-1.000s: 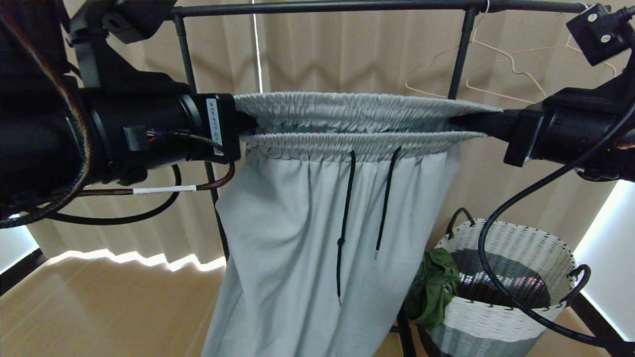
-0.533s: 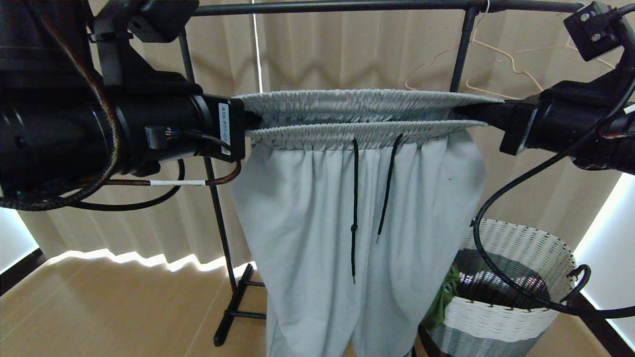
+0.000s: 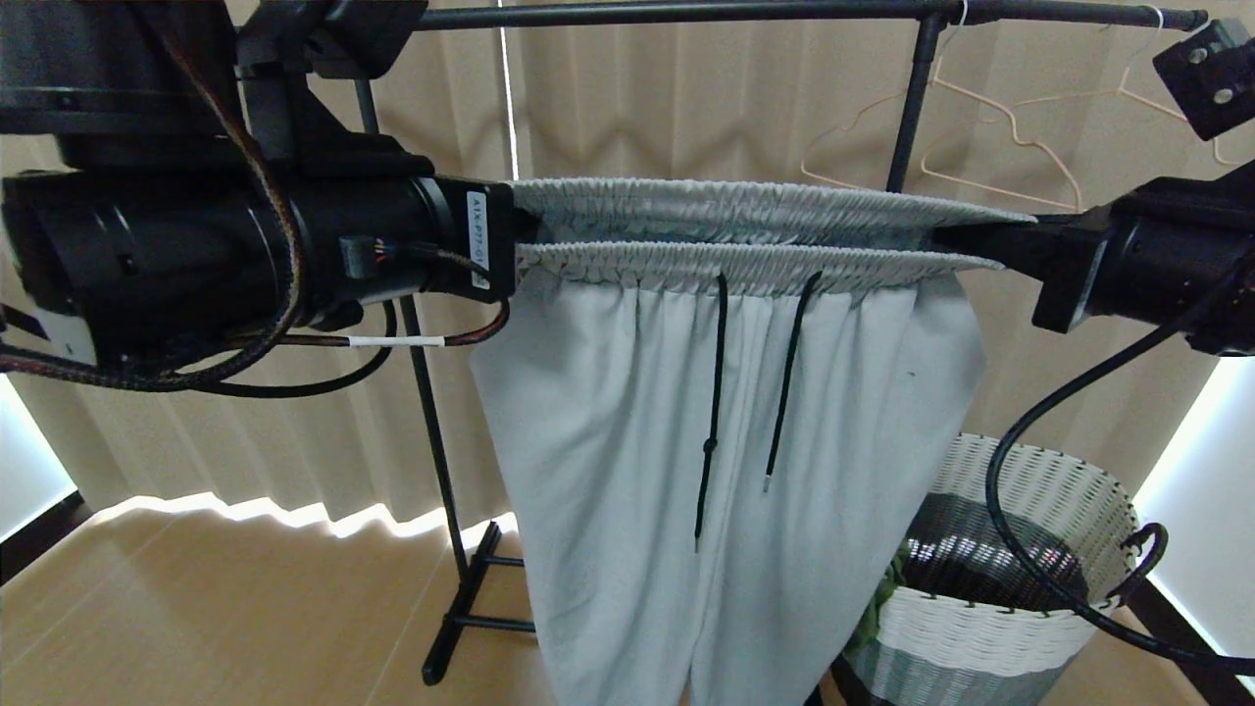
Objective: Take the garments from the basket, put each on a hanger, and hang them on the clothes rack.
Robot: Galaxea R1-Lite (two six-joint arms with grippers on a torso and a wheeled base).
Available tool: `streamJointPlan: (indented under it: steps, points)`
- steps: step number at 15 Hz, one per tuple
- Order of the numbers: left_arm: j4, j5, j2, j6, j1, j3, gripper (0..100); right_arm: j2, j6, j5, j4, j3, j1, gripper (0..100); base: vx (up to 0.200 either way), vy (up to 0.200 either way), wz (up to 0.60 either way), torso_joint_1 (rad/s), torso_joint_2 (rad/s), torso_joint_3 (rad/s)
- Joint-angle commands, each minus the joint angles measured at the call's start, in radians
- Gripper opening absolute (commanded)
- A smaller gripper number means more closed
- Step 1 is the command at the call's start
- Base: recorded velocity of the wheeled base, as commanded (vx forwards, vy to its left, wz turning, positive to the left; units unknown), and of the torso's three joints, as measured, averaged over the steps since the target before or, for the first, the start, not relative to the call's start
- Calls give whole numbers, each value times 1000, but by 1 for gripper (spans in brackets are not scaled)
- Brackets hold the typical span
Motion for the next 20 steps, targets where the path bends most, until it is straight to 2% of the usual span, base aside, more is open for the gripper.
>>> streamJointPlan:
  steps: [1,3,4,5,7,11,15,16,18,20]
  points:
    - [0,1,38,0,3,-27,0,-66,-2,8,32,24,0,0,0,0,0,0,0,0]
    - [-1,1,70,0,18,-35,0,-144,-24,63,128,61,0,0,0,0,0,0,0,0]
    - [-5,1,79,0,21,-35,0,-159,-27,92,142,72,0,0,0,0,0,0,0,0]
    - [-32,-1,107,0,37,-41,0,-181,-27,166,157,92,1,0,0,0,0,0,0,0]
    - [-52,-1,139,0,49,-72,0,-192,-25,224,162,110,3,0,0,0,0,0,0,0]
    - [-41,-7,135,-3,52,-86,0,-189,-41,221,160,118,0,0,0,0,0,0,0,0]
    - [107,-9,35,-2,47,-86,0,-136,-209,216,142,109,-94,0,0,0,0,0,0,0]
    - [175,-25,-3,-2,46,-86,0,-103,-211,215,113,86,-99,0,0,0,0,0,0,0]
    - [244,-117,-66,-8,23,-77,0,-35,-206,207,35,49,-99,0,0,0,0,0,0,0]
    - [301,-197,-120,-8,0,-73,0,6,-159,204,-18,21,-99,0,0,0,0,0,0,0]
